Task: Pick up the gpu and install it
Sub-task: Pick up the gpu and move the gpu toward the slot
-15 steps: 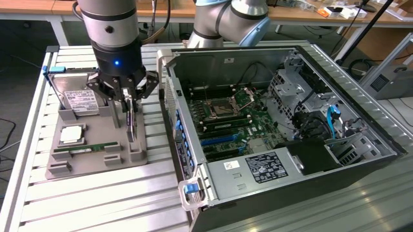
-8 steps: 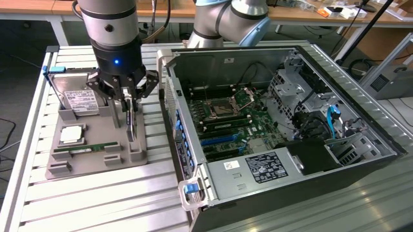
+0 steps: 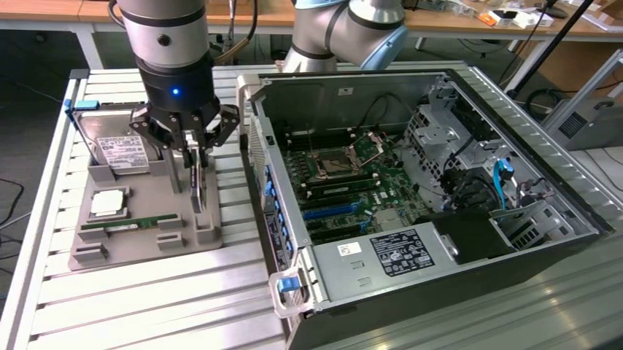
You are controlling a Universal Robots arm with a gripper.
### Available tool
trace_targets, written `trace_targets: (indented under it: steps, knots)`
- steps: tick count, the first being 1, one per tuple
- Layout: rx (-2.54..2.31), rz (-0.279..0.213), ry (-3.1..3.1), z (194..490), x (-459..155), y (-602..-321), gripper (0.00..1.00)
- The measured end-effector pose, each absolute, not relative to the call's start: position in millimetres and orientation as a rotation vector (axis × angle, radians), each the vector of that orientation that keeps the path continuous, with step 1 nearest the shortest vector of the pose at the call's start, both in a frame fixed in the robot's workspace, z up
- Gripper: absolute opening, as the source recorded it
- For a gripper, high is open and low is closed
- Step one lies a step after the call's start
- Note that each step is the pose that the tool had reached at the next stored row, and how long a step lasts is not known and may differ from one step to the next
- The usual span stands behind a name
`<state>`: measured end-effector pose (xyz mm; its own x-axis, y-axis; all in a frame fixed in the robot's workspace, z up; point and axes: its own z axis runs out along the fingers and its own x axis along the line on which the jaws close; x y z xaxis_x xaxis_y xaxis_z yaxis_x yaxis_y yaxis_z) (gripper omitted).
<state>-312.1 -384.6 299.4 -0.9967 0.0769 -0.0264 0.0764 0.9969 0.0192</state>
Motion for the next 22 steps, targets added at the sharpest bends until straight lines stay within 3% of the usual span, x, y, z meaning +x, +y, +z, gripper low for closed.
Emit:
trace_targets:
  steps: [22]
  knots:
    - [0.119,0.028,3.112,304.8,-312.1,-384.6,0.27]
